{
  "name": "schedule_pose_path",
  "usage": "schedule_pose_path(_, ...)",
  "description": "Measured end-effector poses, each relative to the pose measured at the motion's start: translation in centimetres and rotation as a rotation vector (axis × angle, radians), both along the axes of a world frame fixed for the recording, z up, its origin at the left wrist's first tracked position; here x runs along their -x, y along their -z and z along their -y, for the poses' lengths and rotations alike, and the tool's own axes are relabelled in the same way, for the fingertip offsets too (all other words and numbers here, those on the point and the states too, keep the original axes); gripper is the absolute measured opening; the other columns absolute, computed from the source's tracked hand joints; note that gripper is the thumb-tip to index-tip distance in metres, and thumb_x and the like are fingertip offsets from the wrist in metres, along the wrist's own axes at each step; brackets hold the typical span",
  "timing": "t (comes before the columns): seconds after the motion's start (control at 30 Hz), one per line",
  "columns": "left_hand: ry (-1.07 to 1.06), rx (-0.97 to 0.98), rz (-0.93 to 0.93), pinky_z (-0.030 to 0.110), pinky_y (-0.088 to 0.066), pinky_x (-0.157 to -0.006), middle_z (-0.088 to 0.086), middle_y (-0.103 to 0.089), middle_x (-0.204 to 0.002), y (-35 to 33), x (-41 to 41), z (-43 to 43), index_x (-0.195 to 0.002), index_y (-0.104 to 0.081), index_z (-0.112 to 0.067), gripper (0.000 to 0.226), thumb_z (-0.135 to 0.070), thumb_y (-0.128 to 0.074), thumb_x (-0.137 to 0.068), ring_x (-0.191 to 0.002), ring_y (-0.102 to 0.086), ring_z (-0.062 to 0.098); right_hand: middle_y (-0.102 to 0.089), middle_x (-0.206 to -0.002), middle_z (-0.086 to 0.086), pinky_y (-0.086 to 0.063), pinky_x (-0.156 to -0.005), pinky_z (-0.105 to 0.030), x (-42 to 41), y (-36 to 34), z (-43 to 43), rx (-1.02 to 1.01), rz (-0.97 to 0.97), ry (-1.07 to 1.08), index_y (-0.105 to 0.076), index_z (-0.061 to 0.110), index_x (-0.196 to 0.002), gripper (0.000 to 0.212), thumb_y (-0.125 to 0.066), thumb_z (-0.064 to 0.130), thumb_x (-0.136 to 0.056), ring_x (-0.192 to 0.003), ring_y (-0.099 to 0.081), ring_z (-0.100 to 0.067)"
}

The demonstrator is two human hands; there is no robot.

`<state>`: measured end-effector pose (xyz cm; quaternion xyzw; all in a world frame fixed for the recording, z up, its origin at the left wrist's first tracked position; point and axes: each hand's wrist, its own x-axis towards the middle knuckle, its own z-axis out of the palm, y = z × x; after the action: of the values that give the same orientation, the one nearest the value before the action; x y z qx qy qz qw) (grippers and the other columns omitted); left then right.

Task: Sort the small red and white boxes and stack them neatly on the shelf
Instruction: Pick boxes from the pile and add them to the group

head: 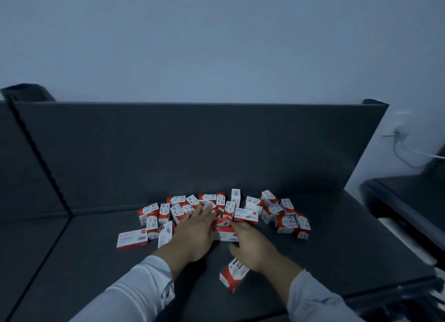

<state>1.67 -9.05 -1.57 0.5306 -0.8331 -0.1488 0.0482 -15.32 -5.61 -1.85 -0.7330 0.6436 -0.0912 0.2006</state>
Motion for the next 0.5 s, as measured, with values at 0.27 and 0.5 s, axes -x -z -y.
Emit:
schedule_pose_path(0.27, -0.012, 0.113, 0.098, 0.041, 0.001, -0.12, -0.002, -0.003, -0.164, 0.6, 0.4, -0.2, -0.155, -0.017, -0.03, 0.069, -0.006, -0.045, -0.096, -0.151, 0.004, 0.023, -0.058, -0.133, 0.006, -0.048, -0.1, -0.03, 1.3, 1.6, 1.0, 0.096, 0.074, -0.018, -0.046, 0.028, -0.139, 0.046, -0.057, 0.02, -0.095, -0.12, -0.056, -0.012)
schedule_pose_path(0.5, 0.052, 0.107, 0.078, 0.037, 0.014, -0.116, -0.001, 0.005, -0.164, 1.1, 0.4, -0.8, -0.155, -0.009, -0.032, 0.074, 0.0, -0.039, -0.095, -0.149, 0.014, 0.022, -0.059, -0.129, 0.002, -0.049, -0.098, -0.032, 1.1, 1.8, 2.0, 0.13, 0.097, -0.056, -0.042, 0.031, -0.141, 0.051, -0.056, 0.013, -0.095, -0.117, -0.056, -0.016)
